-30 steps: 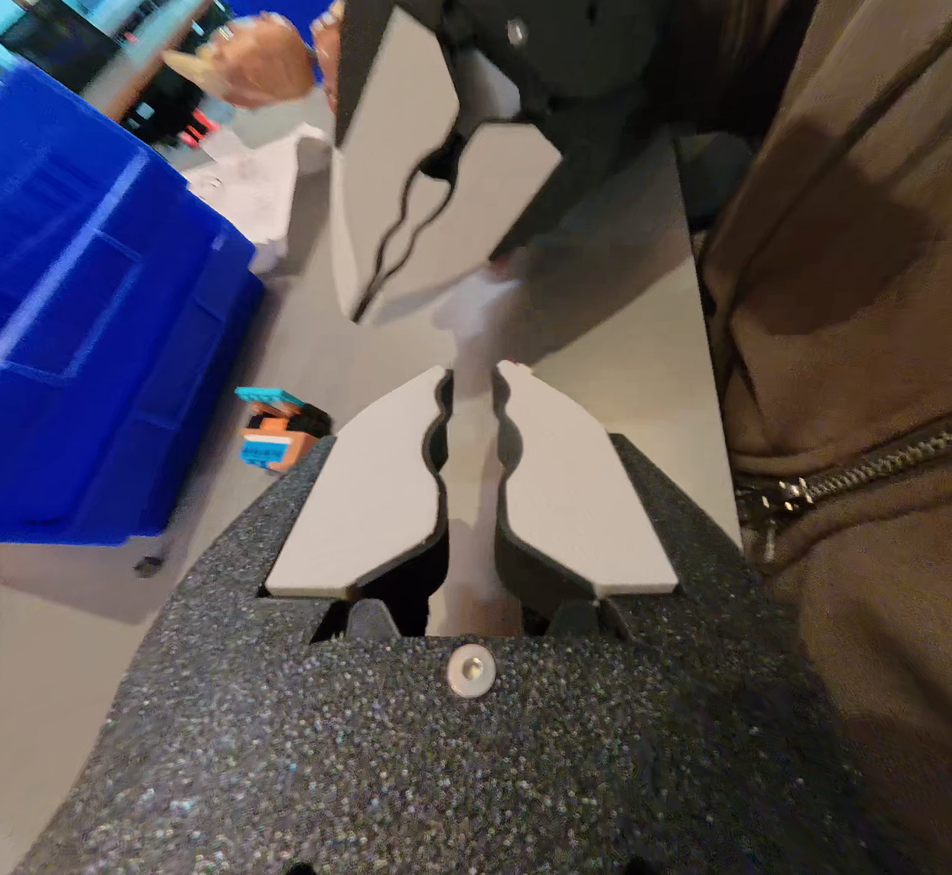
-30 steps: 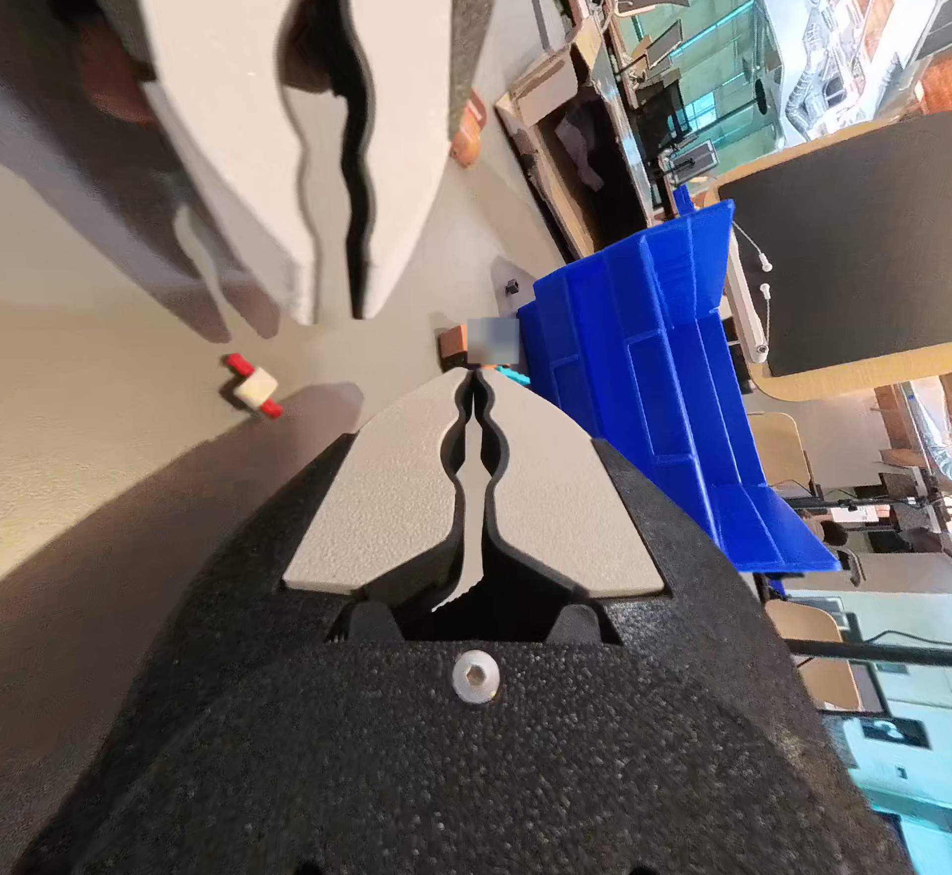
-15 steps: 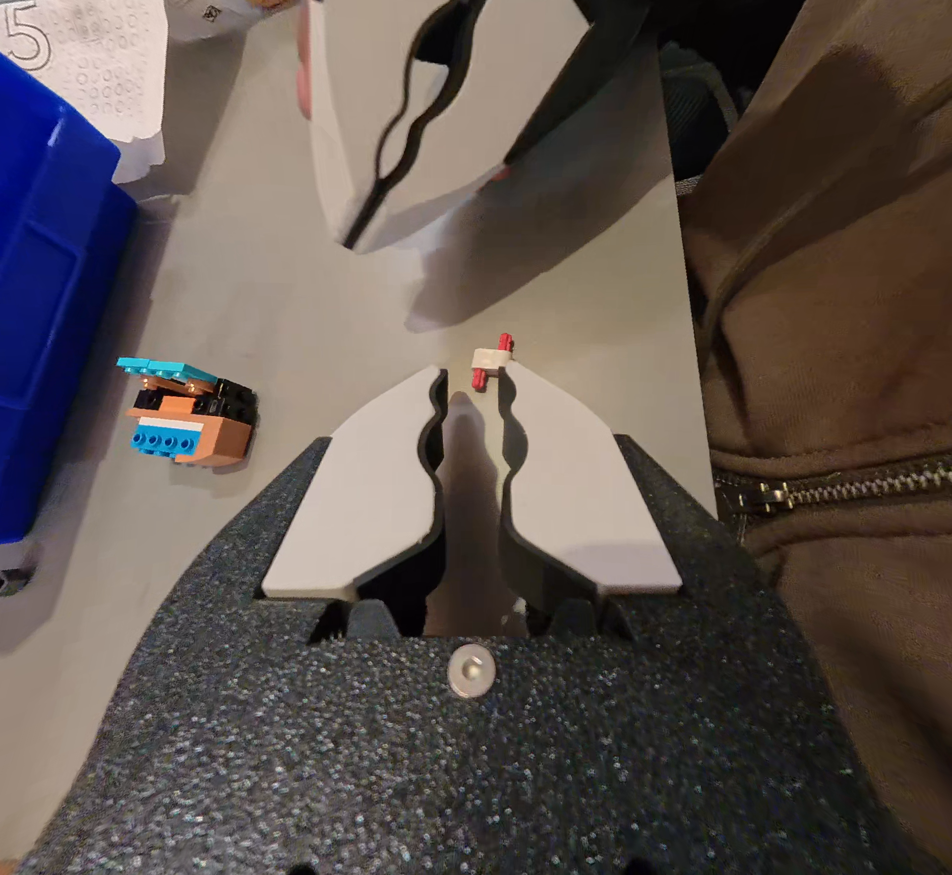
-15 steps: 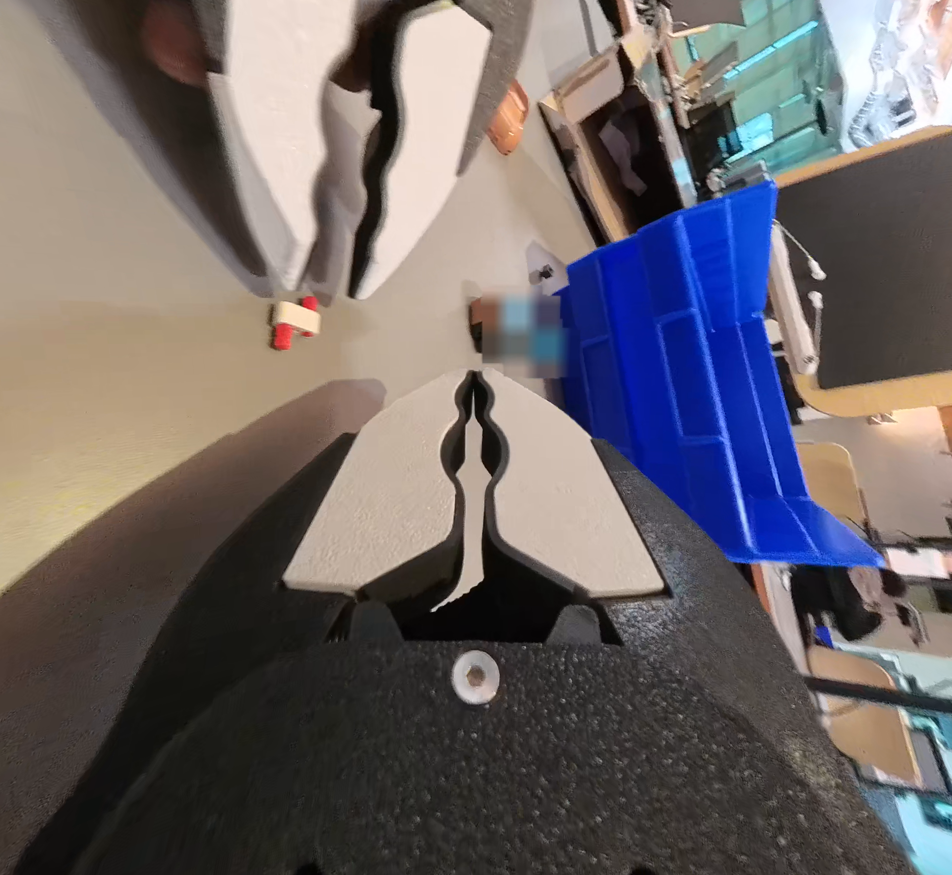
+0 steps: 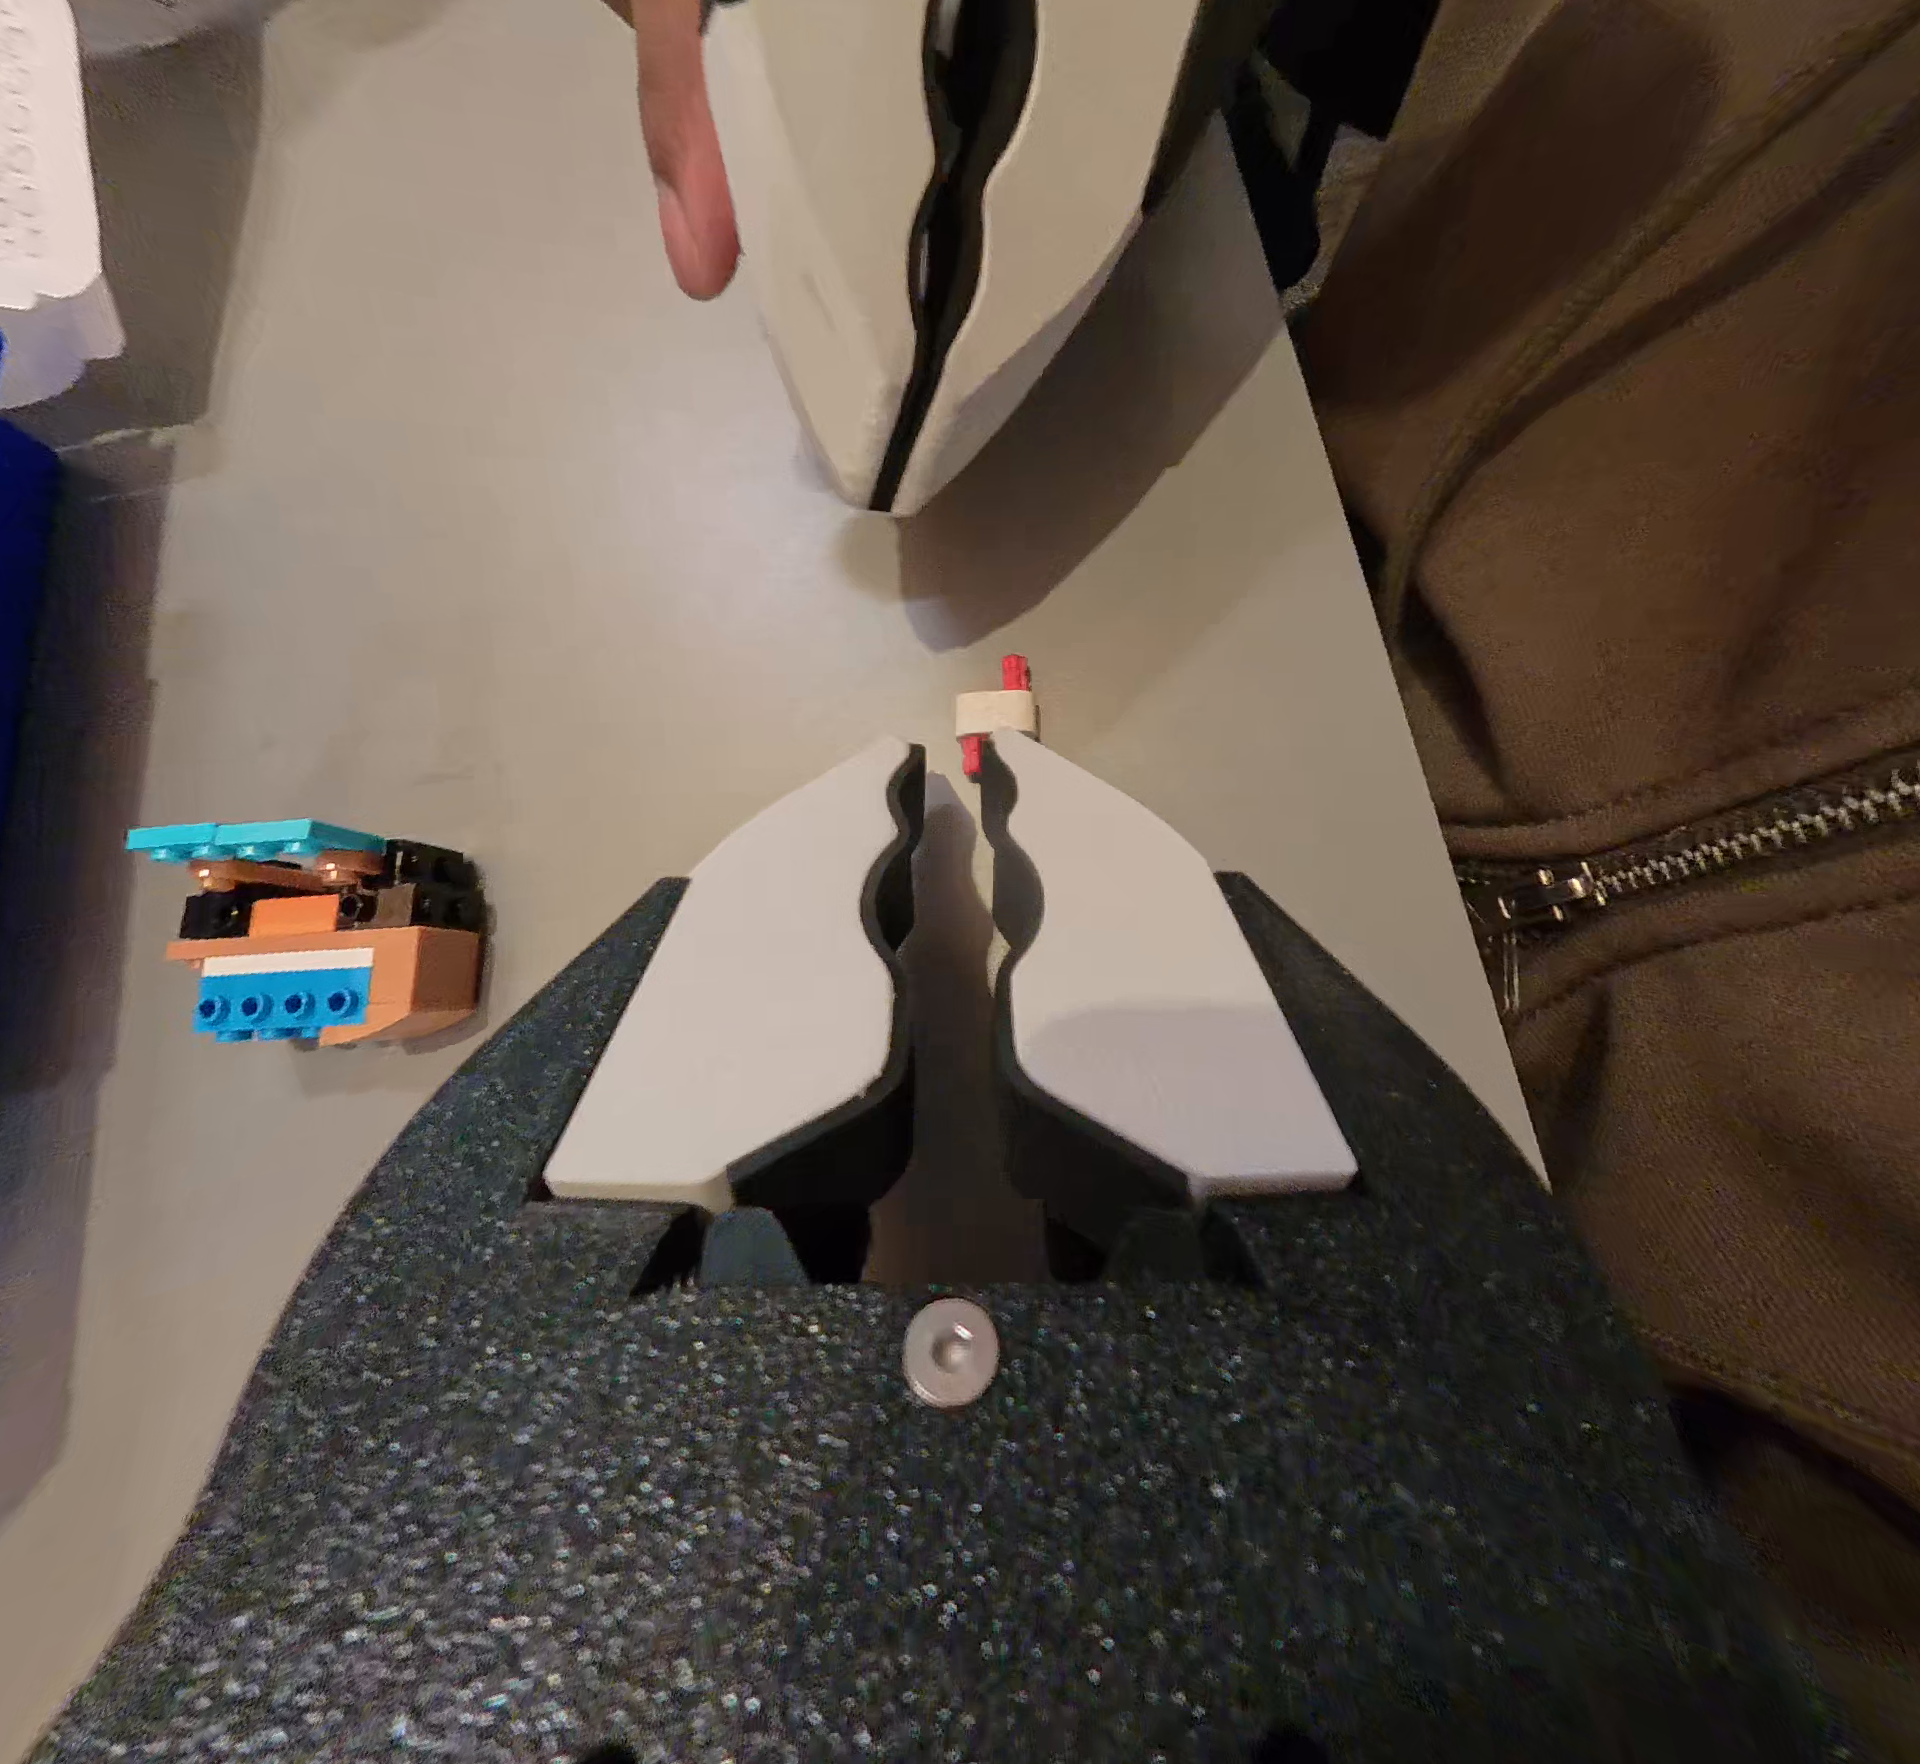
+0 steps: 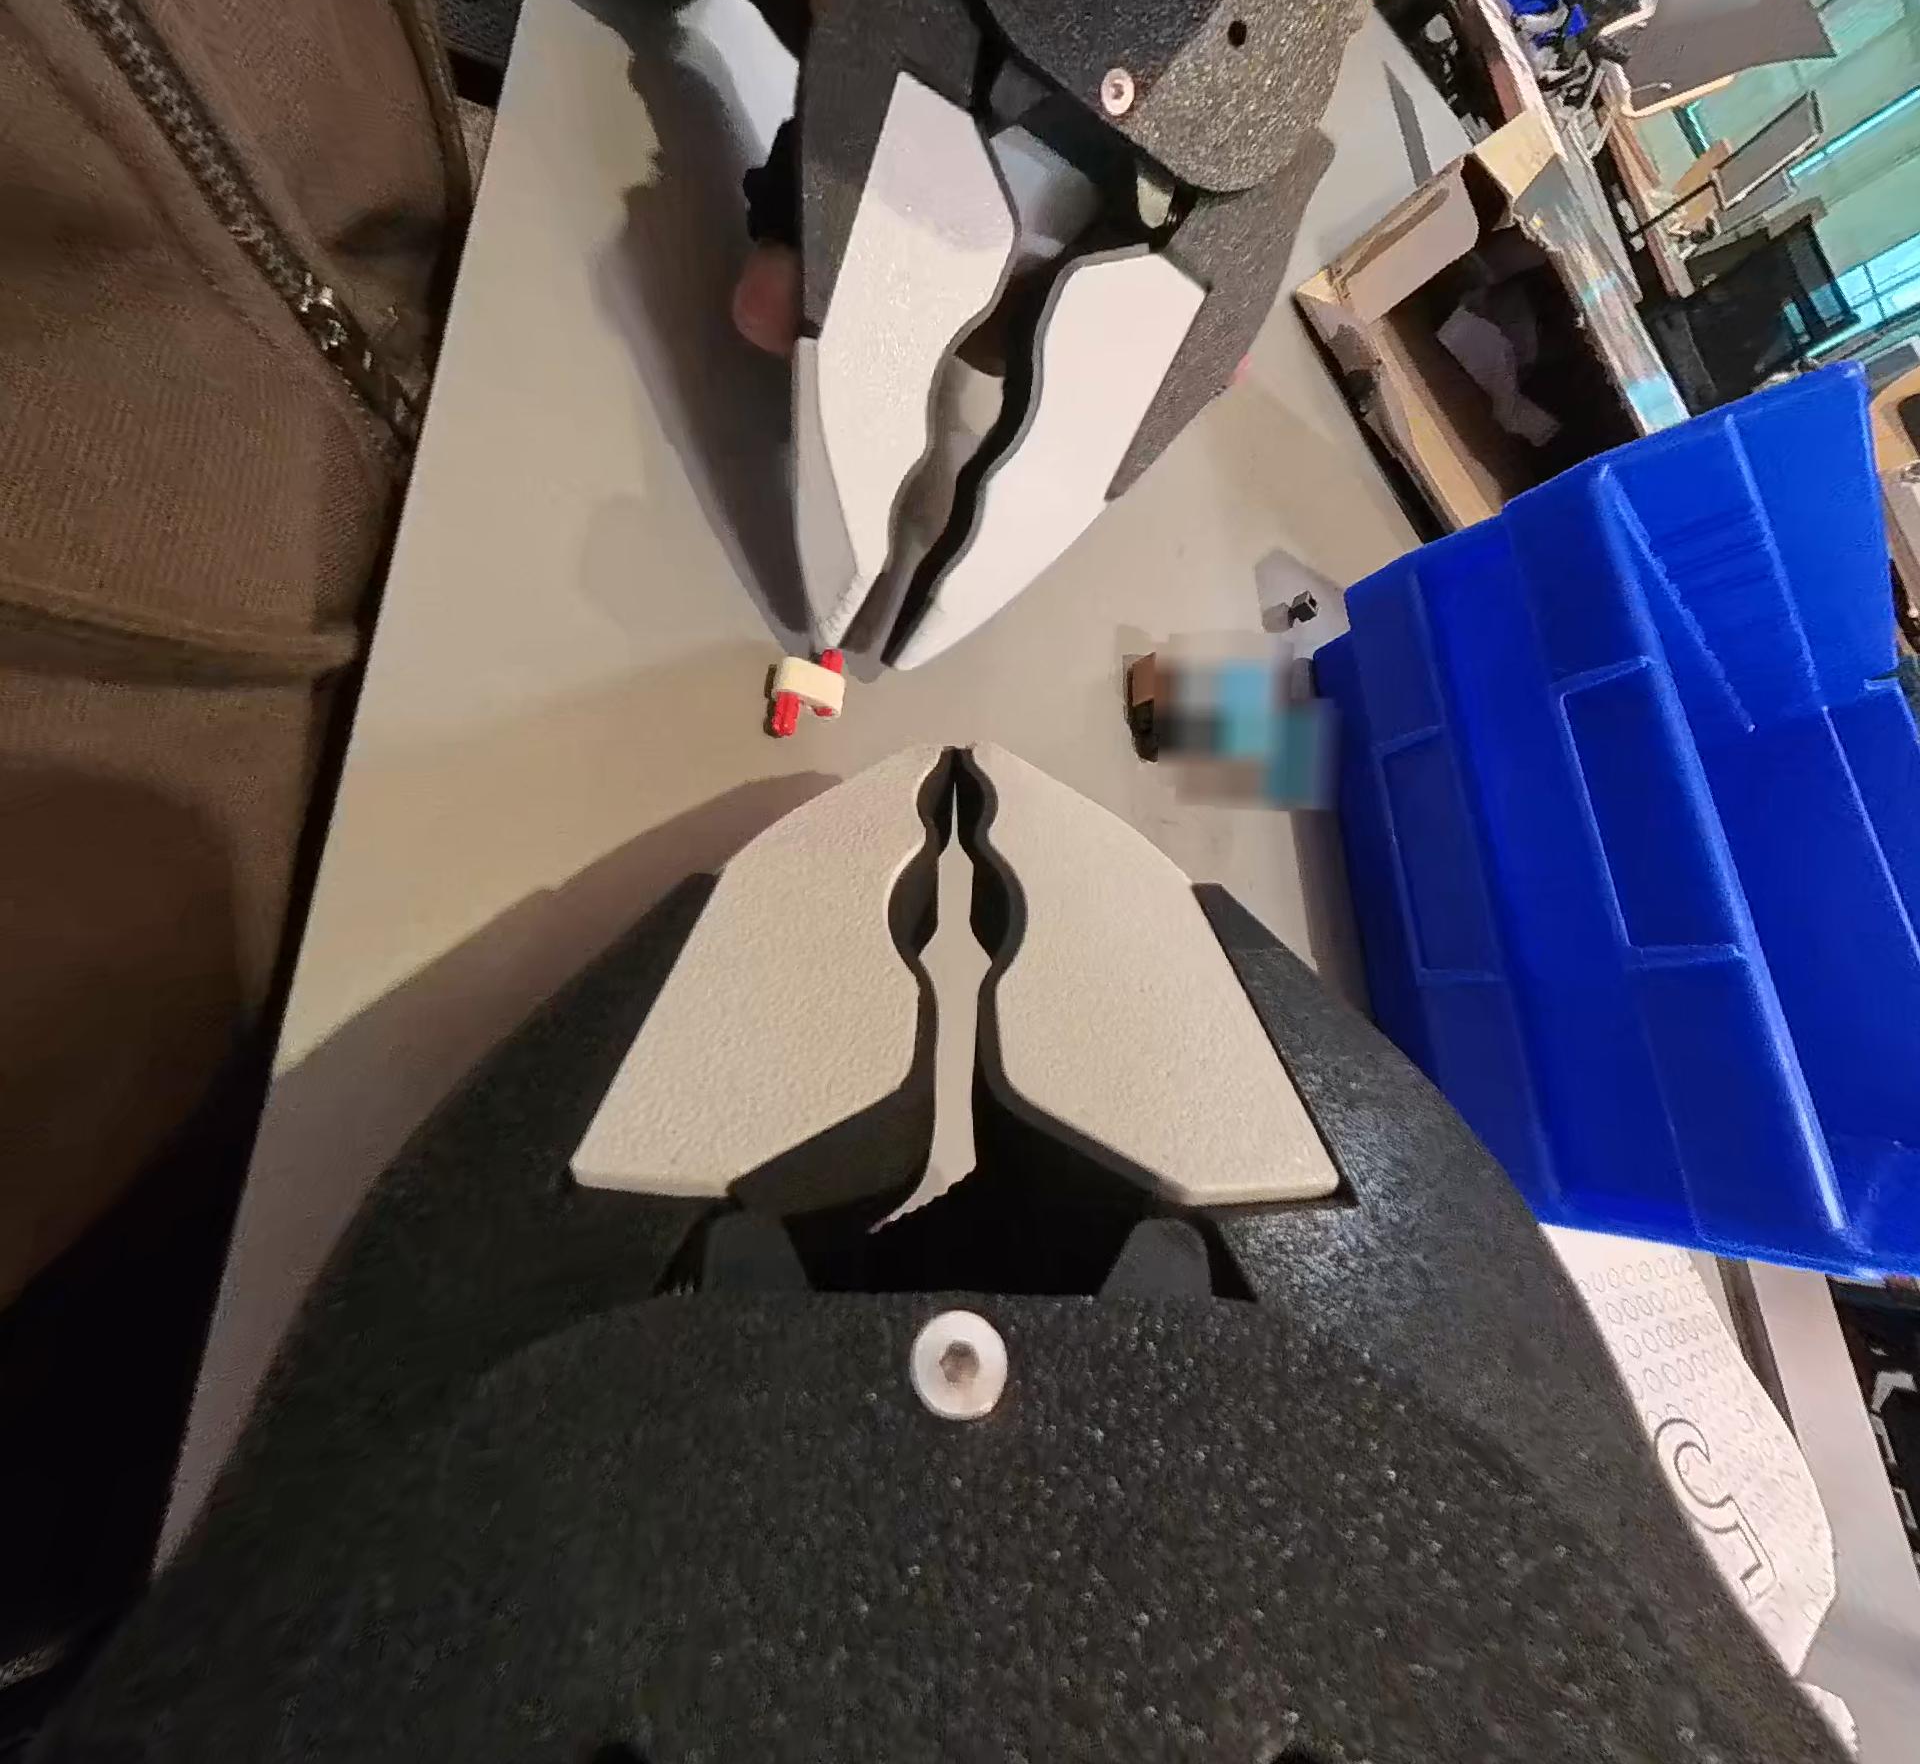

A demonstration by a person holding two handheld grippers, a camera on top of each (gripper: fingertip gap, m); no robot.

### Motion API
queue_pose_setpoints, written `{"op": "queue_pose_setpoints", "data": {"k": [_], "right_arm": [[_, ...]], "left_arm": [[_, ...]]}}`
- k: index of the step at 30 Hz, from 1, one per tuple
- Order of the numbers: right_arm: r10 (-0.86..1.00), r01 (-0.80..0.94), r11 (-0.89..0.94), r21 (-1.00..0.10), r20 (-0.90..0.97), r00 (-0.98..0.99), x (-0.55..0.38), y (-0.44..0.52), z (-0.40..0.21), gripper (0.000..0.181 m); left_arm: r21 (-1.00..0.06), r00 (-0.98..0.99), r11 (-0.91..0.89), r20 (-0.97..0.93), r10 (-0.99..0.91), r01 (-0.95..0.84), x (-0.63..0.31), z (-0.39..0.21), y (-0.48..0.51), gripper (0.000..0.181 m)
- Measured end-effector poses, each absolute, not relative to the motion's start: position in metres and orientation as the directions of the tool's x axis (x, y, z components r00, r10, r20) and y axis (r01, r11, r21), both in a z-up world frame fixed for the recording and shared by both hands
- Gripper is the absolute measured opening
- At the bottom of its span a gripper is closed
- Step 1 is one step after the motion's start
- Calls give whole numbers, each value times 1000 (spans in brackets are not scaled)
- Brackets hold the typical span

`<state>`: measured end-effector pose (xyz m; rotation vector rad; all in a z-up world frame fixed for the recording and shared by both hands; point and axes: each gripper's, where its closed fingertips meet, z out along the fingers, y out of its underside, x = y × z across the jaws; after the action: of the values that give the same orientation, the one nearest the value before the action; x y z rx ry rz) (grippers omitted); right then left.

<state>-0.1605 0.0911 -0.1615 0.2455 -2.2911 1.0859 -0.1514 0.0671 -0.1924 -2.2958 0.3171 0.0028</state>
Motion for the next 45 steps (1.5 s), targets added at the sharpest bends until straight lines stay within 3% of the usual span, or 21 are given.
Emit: {"op": "queue_pose_setpoints", "data": {"k": [11, 25, 30, 34, 37, 41, 45], "right_arm": [[74, -402, 653, -642, 582, -810, -160, 90, -164, 0], [48, -374, 687, -623, 553, -832, -161, 91, -174, 1], [45, -375, 690, -619, 554, -831, -161, 91, -175, 1], [42, -379, 690, -617, 557, -829, -161, 90, -176, 1], [41, -379, 693, -613, 559, -828, -162, 90, -177, 1], [39, -393, 694, -603, 576, -816, -163, 90, -177, 2], [31, -453, 697, -557, 653, -756, -166, 89, -174, 6]], "left_arm": [[-709, 962, -658, -113, -247, -252, -147, -198, 71, 0], [-747, 983, -639, -150, -110, -185, -161, -188, 67, 0], [-738, 991, -662, -115, -69, -131, -160, -192, 72, 21], [-712, 988, -687, -143, -62, -147, -161, -196, 75, 22], [-705, 987, -691, -136, -87, -158, -157, -198, 77, 9], [-708, 982, -681, -159, -106, -188, -157, -197, 77, 8], [-779, 991, -612, -111, -80, -137, -158, -185, 77, 8]]}}
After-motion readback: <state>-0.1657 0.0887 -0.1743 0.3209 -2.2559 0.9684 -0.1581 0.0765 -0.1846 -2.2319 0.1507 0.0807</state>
